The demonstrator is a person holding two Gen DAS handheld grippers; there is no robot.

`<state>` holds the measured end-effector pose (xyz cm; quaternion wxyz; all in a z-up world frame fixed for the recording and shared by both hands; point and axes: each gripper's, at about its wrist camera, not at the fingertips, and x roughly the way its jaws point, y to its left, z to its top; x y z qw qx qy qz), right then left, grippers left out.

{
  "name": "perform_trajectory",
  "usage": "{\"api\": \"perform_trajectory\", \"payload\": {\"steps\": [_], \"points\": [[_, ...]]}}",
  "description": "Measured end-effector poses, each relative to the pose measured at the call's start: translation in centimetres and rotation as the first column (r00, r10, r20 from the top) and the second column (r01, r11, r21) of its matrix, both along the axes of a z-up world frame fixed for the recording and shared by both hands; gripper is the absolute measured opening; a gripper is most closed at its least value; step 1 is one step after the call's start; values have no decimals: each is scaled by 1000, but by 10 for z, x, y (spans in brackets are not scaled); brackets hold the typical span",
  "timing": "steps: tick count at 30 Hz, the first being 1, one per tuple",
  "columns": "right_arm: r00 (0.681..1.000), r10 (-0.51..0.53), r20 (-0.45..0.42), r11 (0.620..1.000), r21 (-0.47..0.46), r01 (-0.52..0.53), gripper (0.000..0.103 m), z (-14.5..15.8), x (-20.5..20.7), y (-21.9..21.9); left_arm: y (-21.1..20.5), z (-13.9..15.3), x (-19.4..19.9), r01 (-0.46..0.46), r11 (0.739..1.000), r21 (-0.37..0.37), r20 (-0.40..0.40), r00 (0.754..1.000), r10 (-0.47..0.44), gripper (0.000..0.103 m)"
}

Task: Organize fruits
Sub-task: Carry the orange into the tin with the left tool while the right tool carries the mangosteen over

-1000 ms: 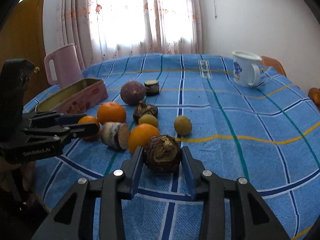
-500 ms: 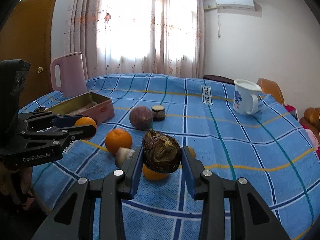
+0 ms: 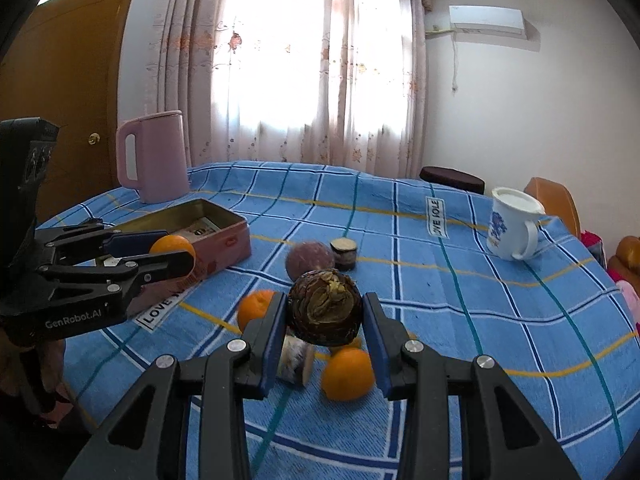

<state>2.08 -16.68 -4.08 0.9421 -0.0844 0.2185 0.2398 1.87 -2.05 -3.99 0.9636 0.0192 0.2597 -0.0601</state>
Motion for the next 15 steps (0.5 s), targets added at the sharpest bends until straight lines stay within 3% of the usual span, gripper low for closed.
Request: {"api": "perform_trajectory", "payload": {"steps": [15], "points": [[995,95,42,995,-13,-94,39,21,9,43,29,9,-5,-79,997,-11,33,996,79,41]]}}
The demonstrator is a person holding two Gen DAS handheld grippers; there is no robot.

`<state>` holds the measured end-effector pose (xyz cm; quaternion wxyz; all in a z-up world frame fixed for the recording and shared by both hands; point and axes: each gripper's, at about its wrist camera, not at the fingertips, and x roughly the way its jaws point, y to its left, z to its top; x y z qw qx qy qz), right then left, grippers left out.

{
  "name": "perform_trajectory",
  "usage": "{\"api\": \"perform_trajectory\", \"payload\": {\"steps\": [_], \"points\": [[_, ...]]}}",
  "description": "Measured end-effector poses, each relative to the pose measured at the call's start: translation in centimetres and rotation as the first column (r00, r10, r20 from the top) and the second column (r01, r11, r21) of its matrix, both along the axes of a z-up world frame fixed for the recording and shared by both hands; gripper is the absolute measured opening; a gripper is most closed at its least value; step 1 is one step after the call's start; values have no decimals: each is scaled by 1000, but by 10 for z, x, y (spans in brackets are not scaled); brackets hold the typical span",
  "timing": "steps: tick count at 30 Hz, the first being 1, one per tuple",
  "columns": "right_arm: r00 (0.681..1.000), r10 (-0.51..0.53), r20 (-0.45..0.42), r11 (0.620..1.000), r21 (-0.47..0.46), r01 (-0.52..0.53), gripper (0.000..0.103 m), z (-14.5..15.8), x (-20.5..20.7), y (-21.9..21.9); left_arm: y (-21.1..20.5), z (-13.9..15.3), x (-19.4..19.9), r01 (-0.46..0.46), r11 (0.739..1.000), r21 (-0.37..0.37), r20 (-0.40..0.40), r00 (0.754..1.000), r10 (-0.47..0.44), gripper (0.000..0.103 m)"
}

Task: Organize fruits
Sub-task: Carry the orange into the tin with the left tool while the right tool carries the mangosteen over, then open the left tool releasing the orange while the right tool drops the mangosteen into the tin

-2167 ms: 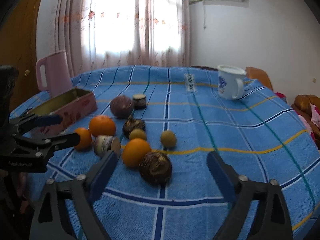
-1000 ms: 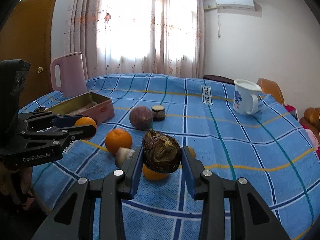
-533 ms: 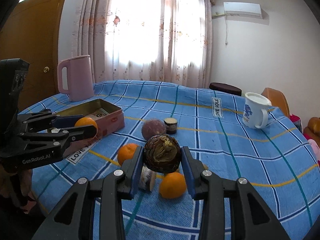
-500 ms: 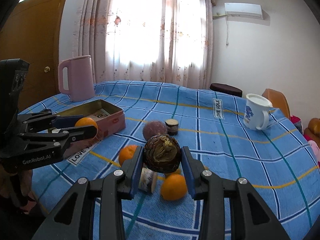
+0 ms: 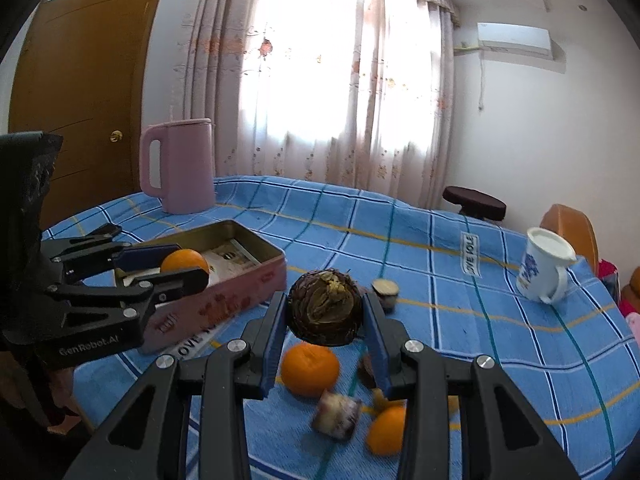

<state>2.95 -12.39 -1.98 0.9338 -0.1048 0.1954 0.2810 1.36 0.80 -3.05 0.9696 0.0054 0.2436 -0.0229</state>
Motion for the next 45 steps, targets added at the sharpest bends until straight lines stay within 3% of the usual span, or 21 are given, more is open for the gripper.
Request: {"api": "perform_trajectory", "payload": {"steps": [18,33,45], "points": [[992,127,-9,991,-50,-128,39,13,22,75,50,-5,7,-122,992,-17,-18,992,122,41],[972,212,-98,968,-119,-222,39,-18,38,136,97,-19,9,-218,975,-31,-50,975,216,41],[958,228,-174,957,-144,-254,39,-39,47,162,112,-25,11,-230,971,-59,-87,971,224,40]]}}
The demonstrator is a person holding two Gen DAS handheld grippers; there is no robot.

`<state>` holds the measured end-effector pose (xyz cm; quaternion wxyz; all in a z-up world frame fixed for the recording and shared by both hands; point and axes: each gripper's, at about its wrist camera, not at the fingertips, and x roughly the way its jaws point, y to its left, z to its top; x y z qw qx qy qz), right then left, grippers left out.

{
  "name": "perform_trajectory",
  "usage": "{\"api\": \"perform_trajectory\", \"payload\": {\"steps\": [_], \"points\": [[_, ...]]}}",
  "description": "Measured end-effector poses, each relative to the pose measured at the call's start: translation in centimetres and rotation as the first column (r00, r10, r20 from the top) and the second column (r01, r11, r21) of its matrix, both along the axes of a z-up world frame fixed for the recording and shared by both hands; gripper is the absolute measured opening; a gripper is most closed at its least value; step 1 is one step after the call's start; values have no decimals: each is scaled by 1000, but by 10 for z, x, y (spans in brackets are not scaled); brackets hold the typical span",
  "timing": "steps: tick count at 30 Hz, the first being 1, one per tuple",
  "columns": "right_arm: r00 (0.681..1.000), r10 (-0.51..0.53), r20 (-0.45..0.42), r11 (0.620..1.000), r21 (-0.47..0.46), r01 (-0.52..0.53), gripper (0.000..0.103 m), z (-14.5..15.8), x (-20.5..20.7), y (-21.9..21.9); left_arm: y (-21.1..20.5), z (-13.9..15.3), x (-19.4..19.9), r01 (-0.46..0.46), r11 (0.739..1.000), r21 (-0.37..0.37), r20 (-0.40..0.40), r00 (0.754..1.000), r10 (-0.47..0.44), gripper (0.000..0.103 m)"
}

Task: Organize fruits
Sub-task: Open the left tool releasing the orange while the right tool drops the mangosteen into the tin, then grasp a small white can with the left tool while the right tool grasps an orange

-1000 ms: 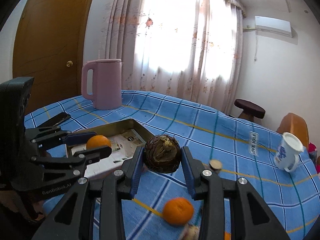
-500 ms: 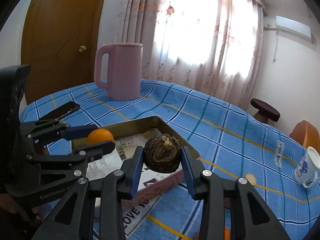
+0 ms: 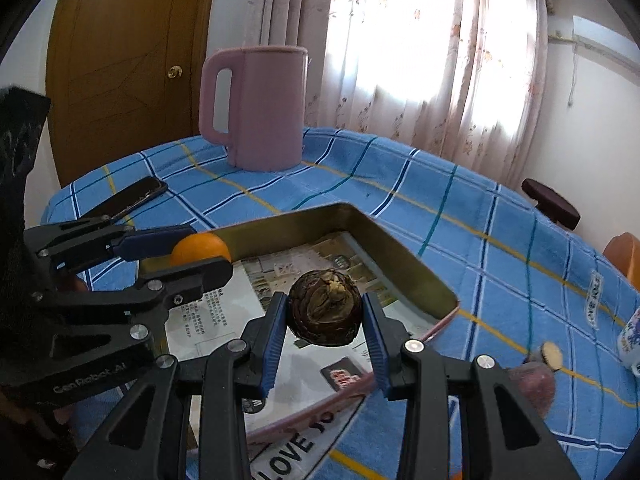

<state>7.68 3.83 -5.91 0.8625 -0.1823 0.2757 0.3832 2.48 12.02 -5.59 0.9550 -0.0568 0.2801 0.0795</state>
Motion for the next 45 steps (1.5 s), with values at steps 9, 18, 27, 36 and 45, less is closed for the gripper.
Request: {"api": "perform_trajectory", "payload": {"steps": [9,18,27,36,45], "points": [[999,-3,-39,1000,-19,2,54,-7,-1,-1,-2,5,-2,-40,999,24,10,999,40,75],[990,-134,46,990,42,132,66,17,-36,-100,-27,28,-20,26,1000,6,85,996,-27,79],[907,-420,10,905,77,418,66,9,-44,-227,-115,21,-8,253,967,32,34,967,-254,81],[913,-401,-82,910,77,407,66,-11,-29,-236,-173,11,6,397,917,36,-48,917,-395,81],[919,-340,-201,929,79,361,40,-27,-19,-231,-196,2,4,436,898,65,-76,899,-431,81]]}}
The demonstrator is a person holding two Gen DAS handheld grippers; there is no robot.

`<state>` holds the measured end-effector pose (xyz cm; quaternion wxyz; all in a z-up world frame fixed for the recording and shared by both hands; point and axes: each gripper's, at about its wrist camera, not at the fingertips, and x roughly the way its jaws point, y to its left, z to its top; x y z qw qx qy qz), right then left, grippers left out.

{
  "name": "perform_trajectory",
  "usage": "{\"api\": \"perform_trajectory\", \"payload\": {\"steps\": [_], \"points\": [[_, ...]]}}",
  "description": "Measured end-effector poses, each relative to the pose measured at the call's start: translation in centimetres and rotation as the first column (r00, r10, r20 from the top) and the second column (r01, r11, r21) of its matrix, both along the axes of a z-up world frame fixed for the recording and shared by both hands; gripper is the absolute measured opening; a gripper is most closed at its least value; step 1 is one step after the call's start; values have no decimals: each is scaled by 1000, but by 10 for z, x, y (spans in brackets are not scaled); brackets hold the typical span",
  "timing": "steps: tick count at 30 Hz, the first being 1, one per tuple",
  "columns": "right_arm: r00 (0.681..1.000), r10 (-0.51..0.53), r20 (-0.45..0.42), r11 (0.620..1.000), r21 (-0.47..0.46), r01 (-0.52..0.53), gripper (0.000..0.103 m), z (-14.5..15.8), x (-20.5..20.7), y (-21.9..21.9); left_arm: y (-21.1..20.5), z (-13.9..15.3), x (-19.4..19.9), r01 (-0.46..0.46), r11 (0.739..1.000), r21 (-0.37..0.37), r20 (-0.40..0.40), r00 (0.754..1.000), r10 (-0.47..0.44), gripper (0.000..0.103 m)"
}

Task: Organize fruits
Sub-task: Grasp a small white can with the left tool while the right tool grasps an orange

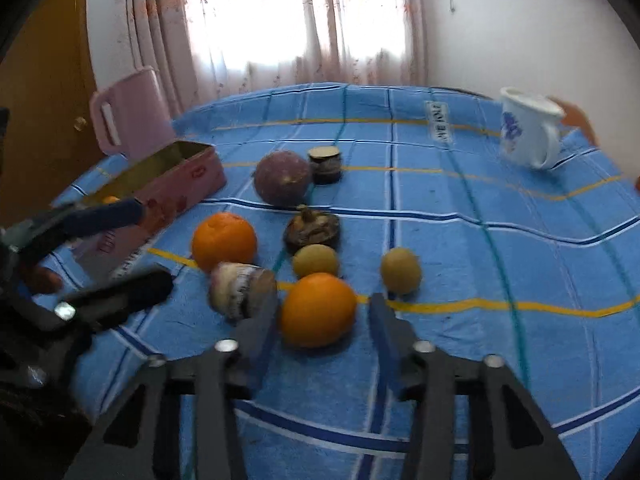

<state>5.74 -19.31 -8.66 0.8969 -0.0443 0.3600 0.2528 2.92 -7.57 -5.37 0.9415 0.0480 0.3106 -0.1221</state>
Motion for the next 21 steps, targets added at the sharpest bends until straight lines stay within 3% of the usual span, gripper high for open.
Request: {"api": "perform_trajectory", "payload": {"steps": [7,12,21], "points": [[994,-67,90,997,-24,69,39,8,-14,-16,-20,-5,5,36,999,31,-19,999,-35,79],[990,-88,109,996,-2,89,39,9,-19,-30,-37,-12,13,54,997,64,-49,998,-51,58],[987,-118,111,993,25,116,39,3,-20,-43,-59,-22,20,60,990,126,-56,997,-54,56]]}}
